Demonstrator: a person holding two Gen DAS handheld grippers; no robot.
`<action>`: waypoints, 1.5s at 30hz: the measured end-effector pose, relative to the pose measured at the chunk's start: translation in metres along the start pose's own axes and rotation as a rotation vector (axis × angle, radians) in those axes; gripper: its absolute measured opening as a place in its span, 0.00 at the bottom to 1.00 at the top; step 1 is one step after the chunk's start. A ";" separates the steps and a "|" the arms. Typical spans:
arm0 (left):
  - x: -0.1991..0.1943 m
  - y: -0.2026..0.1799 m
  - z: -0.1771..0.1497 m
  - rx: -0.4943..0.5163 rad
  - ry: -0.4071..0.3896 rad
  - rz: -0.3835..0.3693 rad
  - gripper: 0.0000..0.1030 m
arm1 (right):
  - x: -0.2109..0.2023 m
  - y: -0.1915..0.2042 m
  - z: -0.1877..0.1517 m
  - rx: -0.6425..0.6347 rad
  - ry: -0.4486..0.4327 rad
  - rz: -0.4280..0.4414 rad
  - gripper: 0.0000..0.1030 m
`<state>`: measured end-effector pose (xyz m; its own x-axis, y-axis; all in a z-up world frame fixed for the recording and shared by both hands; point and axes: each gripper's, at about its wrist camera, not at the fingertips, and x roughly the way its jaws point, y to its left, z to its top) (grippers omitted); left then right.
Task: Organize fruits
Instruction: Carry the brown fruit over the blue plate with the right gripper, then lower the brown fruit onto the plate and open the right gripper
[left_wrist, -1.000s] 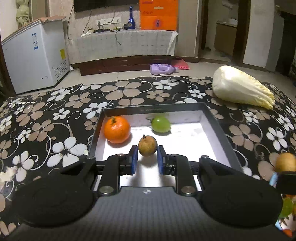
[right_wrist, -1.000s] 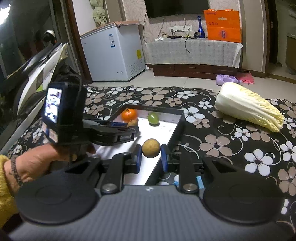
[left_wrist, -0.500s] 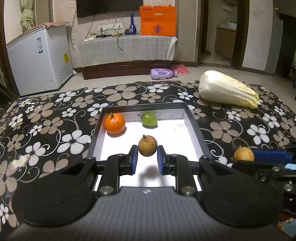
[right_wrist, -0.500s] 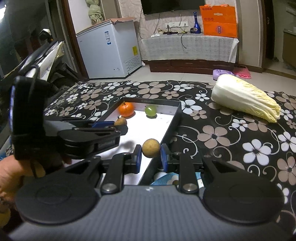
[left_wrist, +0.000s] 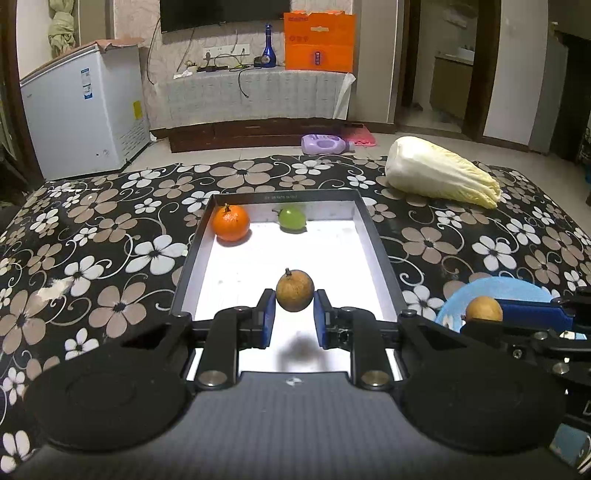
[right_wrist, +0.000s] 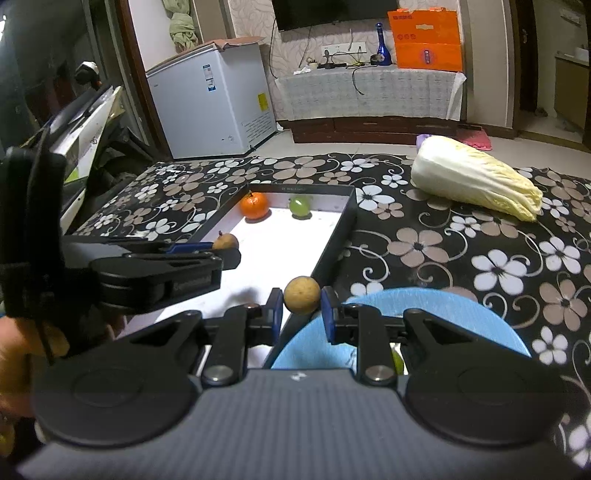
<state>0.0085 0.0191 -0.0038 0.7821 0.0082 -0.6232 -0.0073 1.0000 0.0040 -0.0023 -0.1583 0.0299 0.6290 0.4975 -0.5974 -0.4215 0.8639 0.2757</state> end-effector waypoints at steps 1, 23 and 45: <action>-0.002 -0.001 0.000 0.001 -0.003 -0.003 0.25 | -0.002 -0.001 -0.002 0.003 0.001 -0.001 0.24; -0.054 -0.075 -0.036 0.149 -0.030 -0.233 0.25 | -0.042 -0.058 -0.014 0.079 -0.036 -0.137 0.24; -0.057 -0.125 -0.056 0.289 -0.040 -0.398 0.26 | -0.039 -0.066 -0.020 0.083 0.003 -0.143 0.25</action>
<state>-0.0702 -0.1066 -0.0130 0.7124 -0.3798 -0.5902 0.4656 0.8850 -0.0075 -0.0121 -0.2361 0.0194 0.6768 0.3690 -0.6370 -0.2722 0.9294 0.2493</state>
